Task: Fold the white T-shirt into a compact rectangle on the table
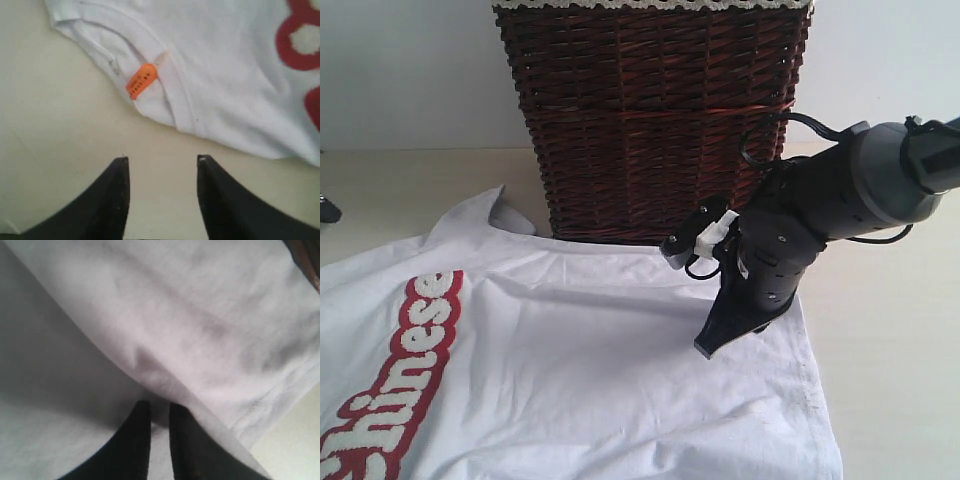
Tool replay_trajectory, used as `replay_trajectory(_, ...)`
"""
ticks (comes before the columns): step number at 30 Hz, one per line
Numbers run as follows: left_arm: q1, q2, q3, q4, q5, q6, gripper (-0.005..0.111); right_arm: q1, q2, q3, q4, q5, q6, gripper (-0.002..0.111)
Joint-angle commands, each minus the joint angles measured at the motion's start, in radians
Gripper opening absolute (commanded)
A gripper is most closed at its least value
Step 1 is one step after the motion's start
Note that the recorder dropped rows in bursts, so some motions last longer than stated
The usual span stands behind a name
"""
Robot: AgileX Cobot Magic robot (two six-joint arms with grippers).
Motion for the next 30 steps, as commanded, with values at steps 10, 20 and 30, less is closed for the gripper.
replay_trajectory(10, 0.185, 0.259, -0.010, 0.260, -0.404, 0.585, 0.045, -0.006, -0.012, 0.004, 0.005, -0.008, -0.038, 0.032)
replay_trajectory(20, 0.329, 0.292, -0.055, 0.165, -0.565, 0.643, 0.027, -0.006, -0.012, 0.004, 0.014, -0.001, -0.038, 0.034)
replay_trajectory(30, 0.333, 0.261, -0.239, -0.515, -0.255, 1.080, 0.003, -0.006, -0.012, 0.004, 0.014, -0.006, -0.038, 0.034)
